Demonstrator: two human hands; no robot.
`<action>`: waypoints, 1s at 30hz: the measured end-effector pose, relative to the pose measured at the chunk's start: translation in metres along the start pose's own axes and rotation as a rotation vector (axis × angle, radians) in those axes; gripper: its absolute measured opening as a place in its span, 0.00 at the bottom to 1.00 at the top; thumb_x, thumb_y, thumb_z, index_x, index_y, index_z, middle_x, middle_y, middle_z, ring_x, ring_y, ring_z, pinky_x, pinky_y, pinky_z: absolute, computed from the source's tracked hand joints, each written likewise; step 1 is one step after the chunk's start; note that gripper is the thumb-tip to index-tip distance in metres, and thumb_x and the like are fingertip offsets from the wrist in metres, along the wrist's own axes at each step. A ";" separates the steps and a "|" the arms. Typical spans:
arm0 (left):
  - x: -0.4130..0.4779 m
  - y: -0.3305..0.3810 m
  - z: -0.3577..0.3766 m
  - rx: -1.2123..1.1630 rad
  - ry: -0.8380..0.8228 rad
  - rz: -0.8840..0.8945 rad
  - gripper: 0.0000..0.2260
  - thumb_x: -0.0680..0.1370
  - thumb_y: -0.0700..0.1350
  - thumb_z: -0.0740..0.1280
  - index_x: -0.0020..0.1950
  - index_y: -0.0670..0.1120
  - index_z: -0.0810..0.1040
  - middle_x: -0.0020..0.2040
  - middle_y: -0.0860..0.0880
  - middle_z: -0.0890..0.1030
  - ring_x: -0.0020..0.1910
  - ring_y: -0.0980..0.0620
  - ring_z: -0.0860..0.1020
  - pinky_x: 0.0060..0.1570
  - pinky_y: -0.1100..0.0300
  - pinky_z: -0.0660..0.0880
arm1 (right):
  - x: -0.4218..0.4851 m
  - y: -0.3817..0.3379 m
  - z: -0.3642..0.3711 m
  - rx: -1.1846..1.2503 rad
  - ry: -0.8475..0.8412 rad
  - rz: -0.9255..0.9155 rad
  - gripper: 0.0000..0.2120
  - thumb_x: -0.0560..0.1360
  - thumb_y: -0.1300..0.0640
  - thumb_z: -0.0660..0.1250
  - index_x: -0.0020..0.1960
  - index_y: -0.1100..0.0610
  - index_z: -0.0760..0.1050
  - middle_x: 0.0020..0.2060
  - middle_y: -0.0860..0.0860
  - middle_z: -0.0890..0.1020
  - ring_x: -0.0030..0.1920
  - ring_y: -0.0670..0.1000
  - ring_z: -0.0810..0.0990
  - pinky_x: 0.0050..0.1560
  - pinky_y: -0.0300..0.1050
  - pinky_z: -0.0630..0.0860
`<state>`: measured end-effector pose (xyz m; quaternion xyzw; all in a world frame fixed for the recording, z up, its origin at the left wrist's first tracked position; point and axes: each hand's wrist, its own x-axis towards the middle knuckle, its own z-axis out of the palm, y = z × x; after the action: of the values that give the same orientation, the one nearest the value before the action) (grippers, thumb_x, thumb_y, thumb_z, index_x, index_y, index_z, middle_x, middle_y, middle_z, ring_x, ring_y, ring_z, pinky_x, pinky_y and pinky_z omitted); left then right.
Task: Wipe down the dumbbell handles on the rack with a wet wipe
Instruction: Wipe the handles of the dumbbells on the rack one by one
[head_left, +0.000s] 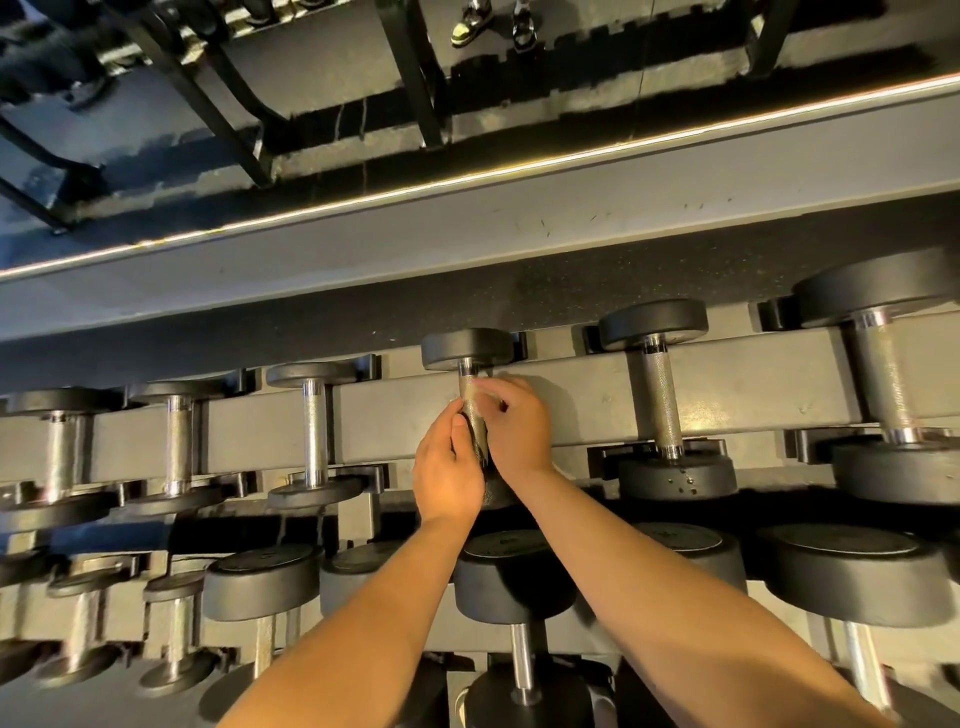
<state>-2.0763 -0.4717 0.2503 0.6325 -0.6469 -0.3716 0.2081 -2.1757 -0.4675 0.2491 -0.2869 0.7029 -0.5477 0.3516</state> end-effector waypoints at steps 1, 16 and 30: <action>0.000 0.001 0.000 -0.002 0.002 0.001 0.17 0.86 0.54 0.53 0.73 0.58 0.73 0.68 0.58 0.78 0.66 0.58 0.74 0.67 0.60 0.69 | 0.007 -0.005 0.005 0.003 0.021 -0.007 0.11 0.79 0.63 0.68 0.59 0.55 0.83 0.55 0.46 0.81 0.56 0.44 0.79 0.58 0.34 0.75; 0.000 0.003 -0.008 -0.143 -0.019 -0.070 0.15 0.87 0.50 0.54 0.66 0.57 0.78 0.61 0.58 0.80 0.60 0.59 0.76 0.63 0.61 0.70 | 0.015 -0.007 0.006 -0.085 -0.017 0.057 0.07 0.76 0.64 0.70 0.50 0.54 0.82 0.50 0.49 0.81 0.51 0.47 0.79 0.55 0.40 0.76; -0.036 -0.011 -0.031 -0.231 -0.181 -0.102 0.17 0.87 0.49 0.52 0.73 0.50 0.72 0.65 0.55 0.76 0.66 0.57 0.72 0.64 0.68 0.64 | -0.033 0.000 -0.011 -0.263 -0.202 0.264 0.06 0.75 0.62 0.73 0.49 0.53 0.82 0.47 0.48 0.83 0.49 0.46 0.81 0.46 0.35 0.75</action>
<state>-2.0418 -0.4422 0.2697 0.6006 -0.5830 -0.5089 0.2012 -2.1648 -0.4350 0.2568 -0.2890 0.7610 -0.3690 0.4485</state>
